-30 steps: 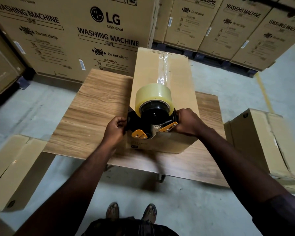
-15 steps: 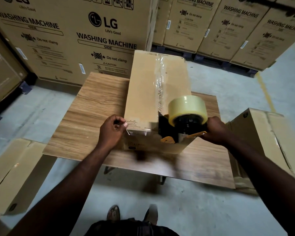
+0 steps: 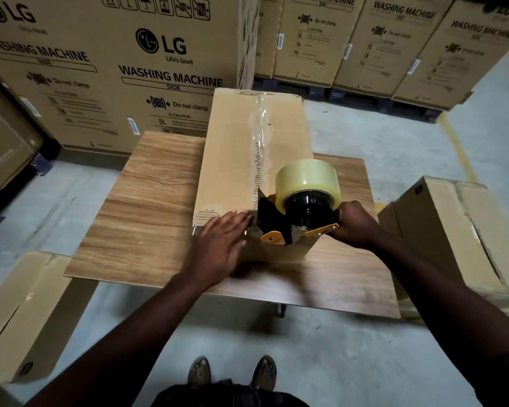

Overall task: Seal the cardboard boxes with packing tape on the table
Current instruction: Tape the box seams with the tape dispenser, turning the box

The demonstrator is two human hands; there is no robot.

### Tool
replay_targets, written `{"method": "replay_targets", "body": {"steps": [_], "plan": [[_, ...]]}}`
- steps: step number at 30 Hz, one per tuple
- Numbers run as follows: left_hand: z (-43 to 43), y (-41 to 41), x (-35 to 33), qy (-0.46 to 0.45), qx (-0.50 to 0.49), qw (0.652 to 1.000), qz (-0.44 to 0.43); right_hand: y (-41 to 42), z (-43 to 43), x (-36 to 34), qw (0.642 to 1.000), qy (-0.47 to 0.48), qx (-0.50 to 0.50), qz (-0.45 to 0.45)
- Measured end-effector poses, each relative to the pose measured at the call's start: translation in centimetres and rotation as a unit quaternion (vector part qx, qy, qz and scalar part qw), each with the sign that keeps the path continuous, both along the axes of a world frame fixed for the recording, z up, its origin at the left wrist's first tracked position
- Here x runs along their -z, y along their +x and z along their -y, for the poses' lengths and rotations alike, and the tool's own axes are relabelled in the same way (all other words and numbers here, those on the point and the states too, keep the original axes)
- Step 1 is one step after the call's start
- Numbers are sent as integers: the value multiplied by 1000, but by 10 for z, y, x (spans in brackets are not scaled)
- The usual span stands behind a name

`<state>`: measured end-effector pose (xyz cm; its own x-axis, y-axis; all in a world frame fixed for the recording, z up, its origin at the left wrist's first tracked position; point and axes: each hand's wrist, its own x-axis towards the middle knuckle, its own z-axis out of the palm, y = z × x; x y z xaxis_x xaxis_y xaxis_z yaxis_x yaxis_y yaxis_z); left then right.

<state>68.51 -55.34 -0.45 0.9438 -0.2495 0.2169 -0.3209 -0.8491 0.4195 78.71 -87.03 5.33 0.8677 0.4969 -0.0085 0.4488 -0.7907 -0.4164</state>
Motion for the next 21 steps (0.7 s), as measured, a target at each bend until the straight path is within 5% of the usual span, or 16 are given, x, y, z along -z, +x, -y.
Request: {"method": "replay_targets", "body": {"steps": [14,21], "plan": [[39,-1,-14,-42,-75,995,-45,-5,81,14,988,131,-61,62],[118,17,-19,33,-6,998,-57,-11,85,18,986,125,-60,88]]}}
